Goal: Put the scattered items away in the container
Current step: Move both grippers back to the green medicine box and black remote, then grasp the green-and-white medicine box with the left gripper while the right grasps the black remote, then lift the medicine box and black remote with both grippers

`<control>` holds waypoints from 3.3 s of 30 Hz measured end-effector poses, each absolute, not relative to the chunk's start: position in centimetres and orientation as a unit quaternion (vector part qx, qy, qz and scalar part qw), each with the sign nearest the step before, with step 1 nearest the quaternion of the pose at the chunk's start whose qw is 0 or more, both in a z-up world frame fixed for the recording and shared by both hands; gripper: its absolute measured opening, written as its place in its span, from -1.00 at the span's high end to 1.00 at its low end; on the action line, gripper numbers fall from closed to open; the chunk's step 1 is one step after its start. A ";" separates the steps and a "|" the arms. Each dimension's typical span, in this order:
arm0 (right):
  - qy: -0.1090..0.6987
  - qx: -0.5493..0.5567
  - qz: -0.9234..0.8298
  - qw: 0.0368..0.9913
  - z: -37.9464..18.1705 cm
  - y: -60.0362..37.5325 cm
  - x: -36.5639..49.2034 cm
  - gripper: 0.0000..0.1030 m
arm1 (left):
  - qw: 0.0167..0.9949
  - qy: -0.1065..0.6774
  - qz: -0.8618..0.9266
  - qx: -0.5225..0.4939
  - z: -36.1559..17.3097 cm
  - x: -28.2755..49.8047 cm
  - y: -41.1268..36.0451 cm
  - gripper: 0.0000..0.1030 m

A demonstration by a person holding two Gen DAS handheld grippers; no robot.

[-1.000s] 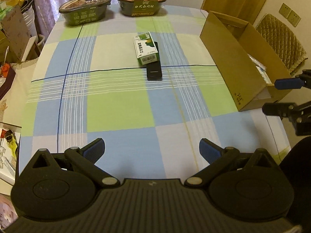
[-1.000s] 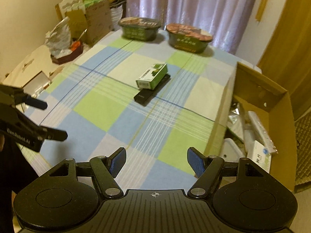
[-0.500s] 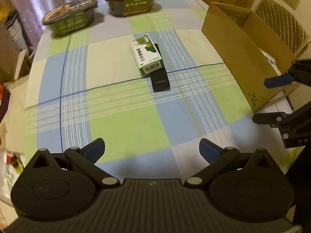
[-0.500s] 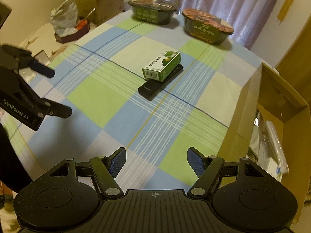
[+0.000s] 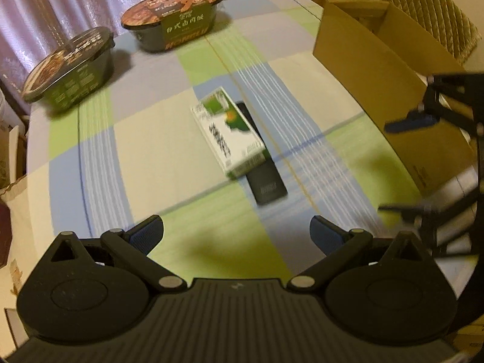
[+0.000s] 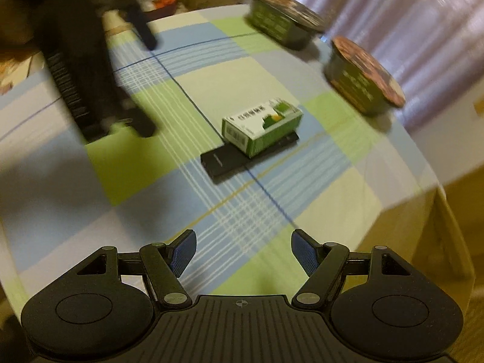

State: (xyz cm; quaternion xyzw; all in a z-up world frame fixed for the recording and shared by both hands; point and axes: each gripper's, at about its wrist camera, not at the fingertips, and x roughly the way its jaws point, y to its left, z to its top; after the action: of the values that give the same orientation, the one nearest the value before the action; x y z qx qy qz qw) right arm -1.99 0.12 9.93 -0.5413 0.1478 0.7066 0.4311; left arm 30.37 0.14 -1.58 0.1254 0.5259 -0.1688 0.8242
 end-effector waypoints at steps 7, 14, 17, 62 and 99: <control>0.095 -0.566 0.724 0.384 8.2 2.9 -1.5 -0.46 | 0.827 0.530 -0.166 0.082 -3.8 36.2 -0.6 -0.95; 0.082 -0.574 0.728 0.365 6.4 4.6 -0.1 -0.46 | 0.818 0.548 -0.163 0.061 -7.1 40.1 -1.5 -0.76; 0.074 -0.582 0.732 0.348 5.6 4.9 -0.1 -0.46 | 0.815 0.554 -0.162 0.055 -8.2 41.1 -1.6 -0.75; 0.320 -0.502 0.662 0.455 2.2 12.5 -1.2 0.44 | 0.802 0.495 -0.241 0.231 -9.5 40.1 2.5 -0.47; 0.348 -0.496 0.690 0.395 1.6 -3.3 -1.3 0.20 | 0.722 0.482 -0.373 0.327 -8.9 20.5 1.0 0.01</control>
State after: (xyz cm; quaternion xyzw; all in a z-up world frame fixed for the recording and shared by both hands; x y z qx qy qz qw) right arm -1.35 -3.25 1.62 -0.4963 0.3482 0.6901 0.3953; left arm 20.48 0.99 -8.93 0.3270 0.4817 -0.3730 0.7225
